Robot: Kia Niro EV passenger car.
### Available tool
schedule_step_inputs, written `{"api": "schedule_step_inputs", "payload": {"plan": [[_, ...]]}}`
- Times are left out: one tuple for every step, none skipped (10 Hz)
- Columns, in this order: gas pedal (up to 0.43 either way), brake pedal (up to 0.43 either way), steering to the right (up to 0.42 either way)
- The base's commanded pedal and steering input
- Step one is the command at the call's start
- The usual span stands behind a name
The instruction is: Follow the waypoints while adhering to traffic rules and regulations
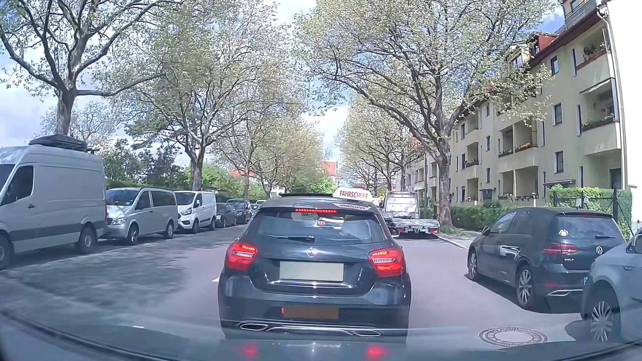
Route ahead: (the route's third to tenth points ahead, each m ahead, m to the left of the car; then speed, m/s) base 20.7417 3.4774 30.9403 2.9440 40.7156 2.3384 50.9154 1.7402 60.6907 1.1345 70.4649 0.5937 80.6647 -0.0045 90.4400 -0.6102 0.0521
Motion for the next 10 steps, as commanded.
{"api": "schedule_step_inputs", "payload": {"plan": [[0.0,0.402,-0.004],[0.0,0.421,-0.004],[0.0,0.433,-0.004],[0.0,0.421,-0.004],[0.0,0.421,-0.004],[0.0,0.427,-0.004],[0.0,0.433,-0.004],[0.0,0.439,-0.004],[0.0,0.439,-0.004],[0.0,0.439,-0.004]]}}
